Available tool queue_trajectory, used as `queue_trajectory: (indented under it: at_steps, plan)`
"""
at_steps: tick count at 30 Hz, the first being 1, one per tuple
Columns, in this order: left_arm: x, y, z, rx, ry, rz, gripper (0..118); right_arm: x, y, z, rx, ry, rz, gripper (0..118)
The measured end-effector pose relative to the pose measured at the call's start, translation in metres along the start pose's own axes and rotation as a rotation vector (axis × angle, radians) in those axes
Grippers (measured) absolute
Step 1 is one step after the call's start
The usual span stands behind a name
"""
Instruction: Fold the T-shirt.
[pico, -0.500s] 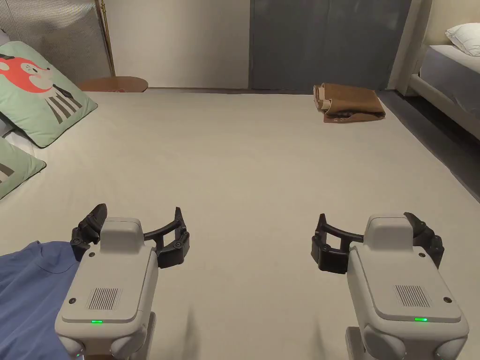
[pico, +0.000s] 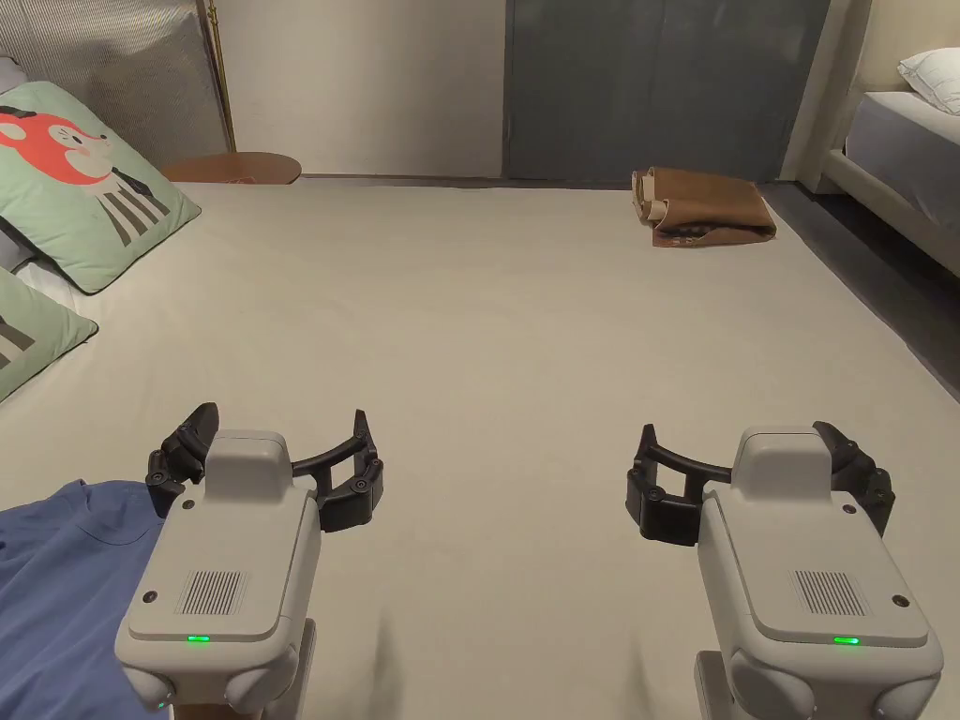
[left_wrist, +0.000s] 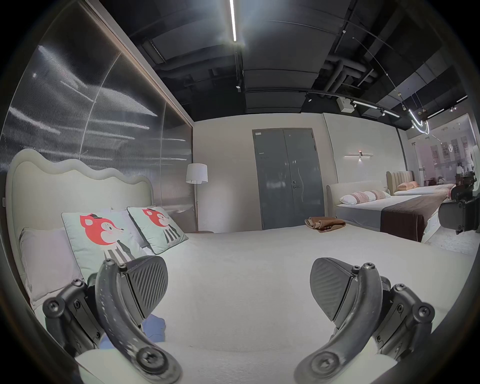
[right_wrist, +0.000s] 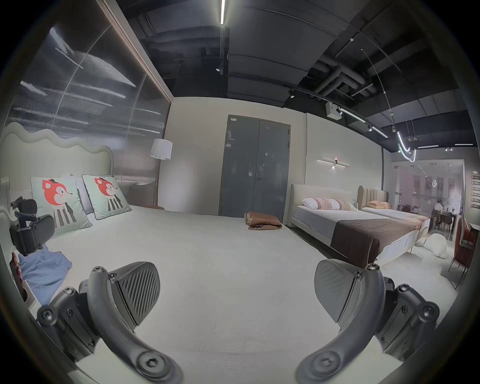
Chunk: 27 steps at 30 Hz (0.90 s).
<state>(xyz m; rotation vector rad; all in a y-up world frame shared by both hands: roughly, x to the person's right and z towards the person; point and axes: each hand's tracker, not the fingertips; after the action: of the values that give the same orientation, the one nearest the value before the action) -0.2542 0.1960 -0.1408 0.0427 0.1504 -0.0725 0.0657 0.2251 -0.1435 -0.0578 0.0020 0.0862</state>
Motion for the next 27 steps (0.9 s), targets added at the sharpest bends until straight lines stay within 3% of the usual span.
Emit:
queue_trajectory:
  at_steps: [27]
  plan:
    - [-0.0042, -0.0003, 0.0017, -0.009, 0.002, 0.011, 109, 0.0010, 0.0019, 0.0015, 0.000, 0.017, -0.007, 118]
